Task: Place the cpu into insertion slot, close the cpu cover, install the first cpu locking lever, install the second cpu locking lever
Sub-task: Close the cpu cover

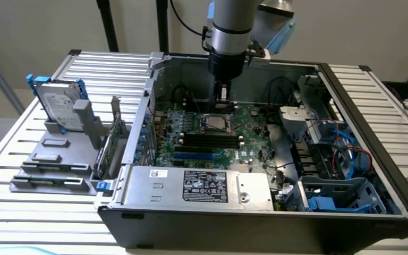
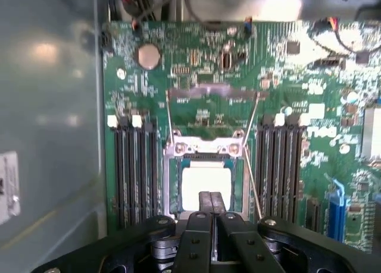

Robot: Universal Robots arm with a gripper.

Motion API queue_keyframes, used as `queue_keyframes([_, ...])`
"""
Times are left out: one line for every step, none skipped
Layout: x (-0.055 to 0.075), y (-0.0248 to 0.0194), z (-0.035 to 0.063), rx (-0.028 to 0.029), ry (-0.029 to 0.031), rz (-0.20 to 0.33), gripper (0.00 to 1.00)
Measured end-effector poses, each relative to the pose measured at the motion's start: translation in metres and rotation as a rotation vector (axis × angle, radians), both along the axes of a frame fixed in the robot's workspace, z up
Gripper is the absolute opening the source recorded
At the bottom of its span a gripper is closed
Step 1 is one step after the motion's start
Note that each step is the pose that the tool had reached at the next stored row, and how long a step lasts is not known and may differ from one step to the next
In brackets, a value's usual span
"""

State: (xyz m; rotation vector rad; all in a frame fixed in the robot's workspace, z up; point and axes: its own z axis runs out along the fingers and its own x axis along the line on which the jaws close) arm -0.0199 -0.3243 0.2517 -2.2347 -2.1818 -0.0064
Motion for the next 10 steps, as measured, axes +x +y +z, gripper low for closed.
queue_keyframes([0.004, -0.0003, 0.0025, 0.0003, 0.0004, 0.0, 0.11])
queue_keyframes([0.009, -0.0007, 0.0048, 0.0005, 0.0008, 0.0, 0.11])
queue_keyframes([0.013, -0.0011, 0.0065, 0.0007, 0.001, 0.0, 0.11])
queue_keyframes([0.018, -0.0015, 0.0079, 0.0009, 0.0013, 0.0, 0.11])
queue_keyframes([0.022, -0.0017, 0.0091, 0.001, 0.0017, 0.0, 0.11])
queue_keyframes([0.027, -0.0019, 0.0099, 0.0011, 0.002, 0.0, 0.11])
queue_keyframes([0.031, -0.002, 0.0104, 0.0014, 0.0022, 0.0, 0.11])
queue_keyframes([0.036, -0.002, 0.0108, 0.0016, 0.0023, 0.0, 0.11])
queue_keyframes([0.041, -0.0021, 0.011, 0.002, 0.0024, 0.0, 0.11])
queue_keyframes([0.045, -0.0021, 0.0113, 0.0022, 0.0025, 0.0, 0.11])
